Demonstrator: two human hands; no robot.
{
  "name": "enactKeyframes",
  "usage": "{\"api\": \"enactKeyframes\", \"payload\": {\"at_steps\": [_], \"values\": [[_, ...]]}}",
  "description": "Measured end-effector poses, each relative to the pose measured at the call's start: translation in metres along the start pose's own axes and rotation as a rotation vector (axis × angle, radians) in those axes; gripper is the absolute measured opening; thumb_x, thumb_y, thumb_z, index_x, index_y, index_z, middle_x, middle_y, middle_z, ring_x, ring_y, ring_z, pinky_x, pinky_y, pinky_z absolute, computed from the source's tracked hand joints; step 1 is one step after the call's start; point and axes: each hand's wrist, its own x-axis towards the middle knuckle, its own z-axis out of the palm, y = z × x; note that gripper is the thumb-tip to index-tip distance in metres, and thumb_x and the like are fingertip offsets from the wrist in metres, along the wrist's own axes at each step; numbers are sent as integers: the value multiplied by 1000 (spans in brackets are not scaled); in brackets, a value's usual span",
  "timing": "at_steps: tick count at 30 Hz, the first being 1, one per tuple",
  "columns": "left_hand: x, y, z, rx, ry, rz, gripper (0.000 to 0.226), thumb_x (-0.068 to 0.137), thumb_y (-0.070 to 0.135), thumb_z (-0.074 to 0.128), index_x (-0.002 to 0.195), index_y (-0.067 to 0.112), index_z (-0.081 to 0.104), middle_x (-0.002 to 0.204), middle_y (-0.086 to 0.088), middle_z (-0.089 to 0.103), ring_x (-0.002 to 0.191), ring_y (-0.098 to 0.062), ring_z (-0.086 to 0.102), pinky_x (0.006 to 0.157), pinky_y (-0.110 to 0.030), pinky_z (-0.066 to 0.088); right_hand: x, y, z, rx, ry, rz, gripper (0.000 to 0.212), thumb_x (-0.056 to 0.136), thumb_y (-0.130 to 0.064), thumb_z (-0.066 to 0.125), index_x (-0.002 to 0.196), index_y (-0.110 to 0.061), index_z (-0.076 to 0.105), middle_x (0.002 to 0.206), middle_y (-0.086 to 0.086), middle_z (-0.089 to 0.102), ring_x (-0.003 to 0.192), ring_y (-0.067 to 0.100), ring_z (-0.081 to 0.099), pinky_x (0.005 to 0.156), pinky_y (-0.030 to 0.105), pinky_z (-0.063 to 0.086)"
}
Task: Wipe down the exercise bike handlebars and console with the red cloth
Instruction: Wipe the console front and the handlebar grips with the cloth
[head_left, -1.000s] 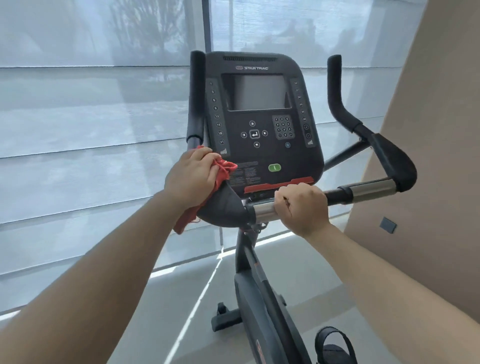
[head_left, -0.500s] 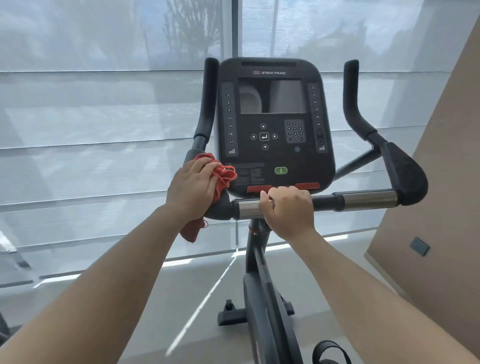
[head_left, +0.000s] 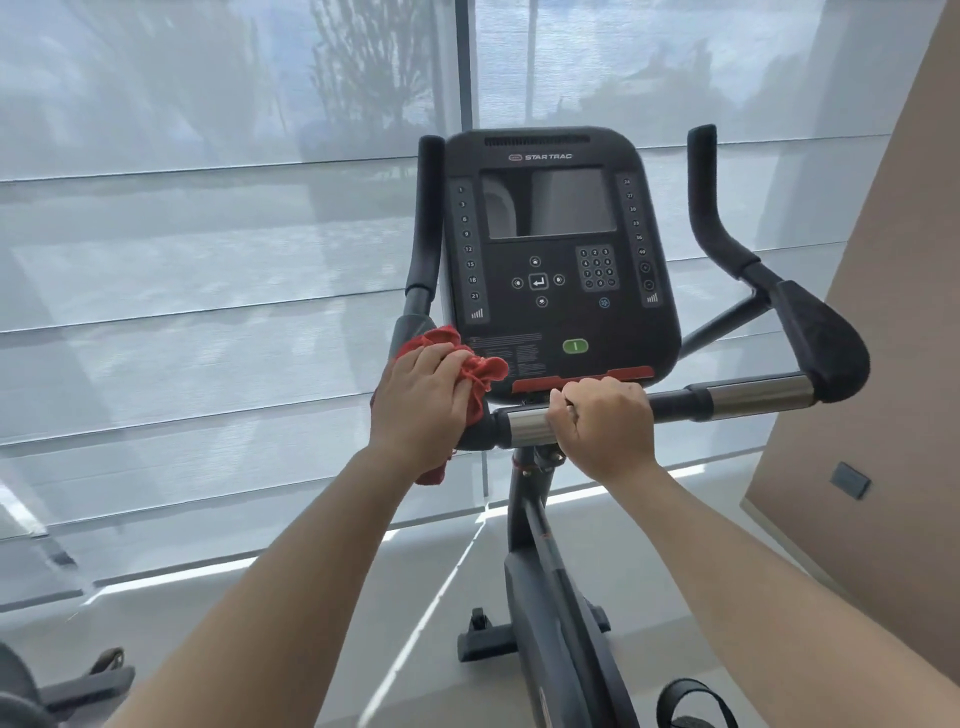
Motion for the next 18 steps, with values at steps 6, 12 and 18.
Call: {"api": "enactKeyframes", "payload": {"at_steps": [6,12,18], "values": [[0,-7,-1,25,-14,46,39,99,33,29,134,26,43,141,4,42,131,-21,32,110,-37,18,-1,-1,2,-6,28,-5,45,90,-37,32,55,-13,47,52,2,50,50,19,46,60,32,46],[40,-2,1,103,-128,-43,39,98,38,25,131,27,44,143,3,38,136,-22,24,113,-44,17,-1,-4,1,-24,13,0,42,91,-36,35,56,-15,44,53,1,51,50,18,46,60,33,48],[23,-10,0,27,-97,50,43,97,40,30,136,25,39,144,1,38,133,-25,28,114,-42,17,-2,-4,-4,-31,0,4,42,91,-36,34,58,-15,48,55,-5,43,54,17,42,63,31,41]]}}
